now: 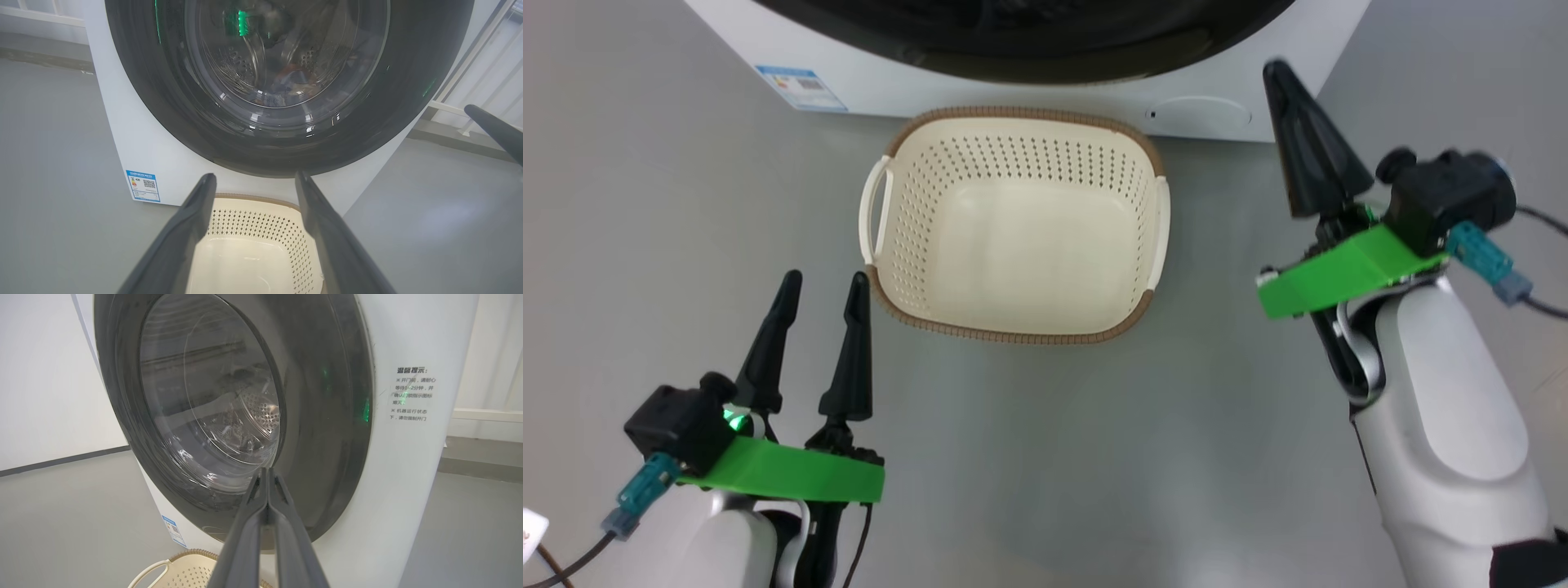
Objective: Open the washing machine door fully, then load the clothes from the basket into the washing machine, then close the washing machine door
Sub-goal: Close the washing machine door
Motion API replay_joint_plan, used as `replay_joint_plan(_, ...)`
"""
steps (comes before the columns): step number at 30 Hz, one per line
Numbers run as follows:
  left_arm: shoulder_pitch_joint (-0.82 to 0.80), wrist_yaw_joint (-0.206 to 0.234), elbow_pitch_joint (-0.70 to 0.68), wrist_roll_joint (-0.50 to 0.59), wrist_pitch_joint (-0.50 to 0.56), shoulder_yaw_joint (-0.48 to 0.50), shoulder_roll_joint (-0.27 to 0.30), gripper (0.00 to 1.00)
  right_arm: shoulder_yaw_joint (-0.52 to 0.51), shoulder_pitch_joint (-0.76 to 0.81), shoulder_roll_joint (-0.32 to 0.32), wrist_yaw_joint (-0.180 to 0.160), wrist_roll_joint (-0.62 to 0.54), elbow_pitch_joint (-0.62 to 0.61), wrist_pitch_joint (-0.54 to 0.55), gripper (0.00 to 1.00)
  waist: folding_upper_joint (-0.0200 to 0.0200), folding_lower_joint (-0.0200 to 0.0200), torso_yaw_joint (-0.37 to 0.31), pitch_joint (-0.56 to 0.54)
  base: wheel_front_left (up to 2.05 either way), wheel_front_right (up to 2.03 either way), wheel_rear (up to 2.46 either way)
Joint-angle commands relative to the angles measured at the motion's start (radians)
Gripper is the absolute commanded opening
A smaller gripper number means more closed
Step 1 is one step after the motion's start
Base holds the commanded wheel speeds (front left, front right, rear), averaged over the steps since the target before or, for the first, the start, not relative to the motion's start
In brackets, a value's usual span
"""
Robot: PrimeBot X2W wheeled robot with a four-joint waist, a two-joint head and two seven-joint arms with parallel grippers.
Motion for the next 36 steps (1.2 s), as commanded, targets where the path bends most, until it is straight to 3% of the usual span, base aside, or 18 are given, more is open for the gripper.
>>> replay_joint_plan(1, 0.021, -0.002, -0.02, 0.014, -0.006, 0.043, 0.025, 1.0, 0.012, 0.043, 0.028, -0.006, 0.011, -0.027, 0.003, 0.93, -0.0001, 0.0, -0.014, -0.039, 0.0, 0.0, 0.0)
replay_joint_plan(2, 0.026, -0.002, -0.019, 0.016, -0.006, 0.046, 0.026, 1.0, 0.005, 0.06, 0.028, -0.006, 0.015, -0.028, 0.003, 1.0, -0.0001, 0.0, -0.017, -0.05, 0.0, 0.0, 0.0)
replay_joint_plan(12, 0.092, -0.002, -0.01, 0.033, -0.006, 0.116, 0.02, 1.0, -0.029, 0.214, 0.028, -0.006, 0.047, -0.052, 0.003, 1.0, -0.0001, 0.0, -0.053, -0.15, 0.0, 0.0, 0.0)
replay_joint_plan(26, 0.203, -0.002, 0.005, 0.065, -0.006, 0.144, 0.033, 1.0, -0.04, 0.47, 0.028, -0.006, 0.094, -0.1, 0.003, 1.0, -0.0001, 0.0, -0.14, -0.293, 0.0, 0.0, 0.0)
replay_joint_plan(36, 0.256, -0.002, 0.008, 0.09, -0.006, 0.159, 0.036, 1.0, -0.037, 0.559, 0.028, -0.006, 0.091, -0.138, 0.003, 1.0, -0.0001, 0.0, -0.196, -0.356, 0.0, 0.0, 0.0)
